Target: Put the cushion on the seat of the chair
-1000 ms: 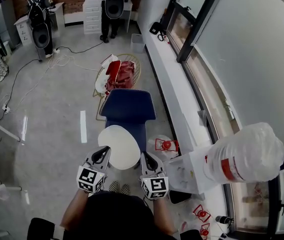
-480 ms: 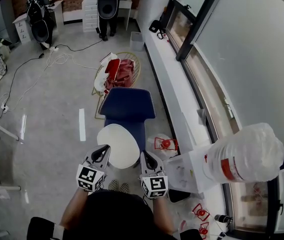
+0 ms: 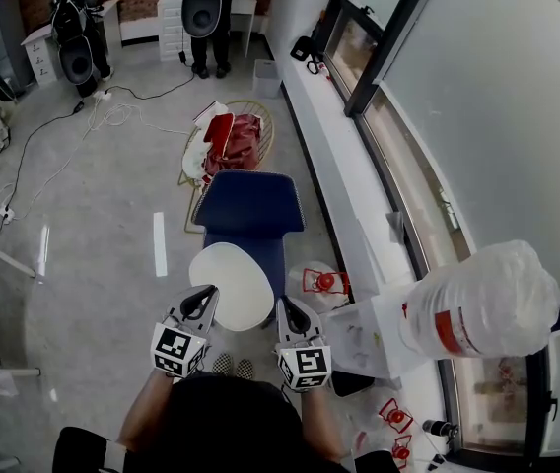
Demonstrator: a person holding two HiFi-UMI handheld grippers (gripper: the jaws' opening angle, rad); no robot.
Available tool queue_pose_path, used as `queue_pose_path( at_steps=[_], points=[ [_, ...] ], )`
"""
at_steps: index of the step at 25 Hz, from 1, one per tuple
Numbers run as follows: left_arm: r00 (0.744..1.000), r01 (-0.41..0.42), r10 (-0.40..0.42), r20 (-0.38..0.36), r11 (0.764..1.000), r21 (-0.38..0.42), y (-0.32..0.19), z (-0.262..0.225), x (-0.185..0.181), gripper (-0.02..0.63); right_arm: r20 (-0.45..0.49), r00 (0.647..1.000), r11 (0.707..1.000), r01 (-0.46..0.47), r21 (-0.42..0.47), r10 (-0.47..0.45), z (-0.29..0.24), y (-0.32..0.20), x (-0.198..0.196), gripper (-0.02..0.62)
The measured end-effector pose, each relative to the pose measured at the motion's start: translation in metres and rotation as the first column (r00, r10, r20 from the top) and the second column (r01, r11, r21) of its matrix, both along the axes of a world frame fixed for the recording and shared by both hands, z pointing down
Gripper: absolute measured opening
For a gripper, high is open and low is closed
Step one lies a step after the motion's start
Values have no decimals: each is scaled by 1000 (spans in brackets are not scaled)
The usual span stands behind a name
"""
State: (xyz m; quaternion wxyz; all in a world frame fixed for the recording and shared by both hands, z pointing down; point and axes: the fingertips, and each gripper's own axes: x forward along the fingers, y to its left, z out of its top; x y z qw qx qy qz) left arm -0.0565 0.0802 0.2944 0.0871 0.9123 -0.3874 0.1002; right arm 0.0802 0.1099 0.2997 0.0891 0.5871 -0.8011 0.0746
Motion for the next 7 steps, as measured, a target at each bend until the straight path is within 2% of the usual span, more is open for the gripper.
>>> queue_pose_path(
  at_steps=[7],
  points=[
    [1000,-2,2,2,1000,-3,0,5,0,31,0,1000,1000,-2,-9,2,7,1,0,29]
  ],
)
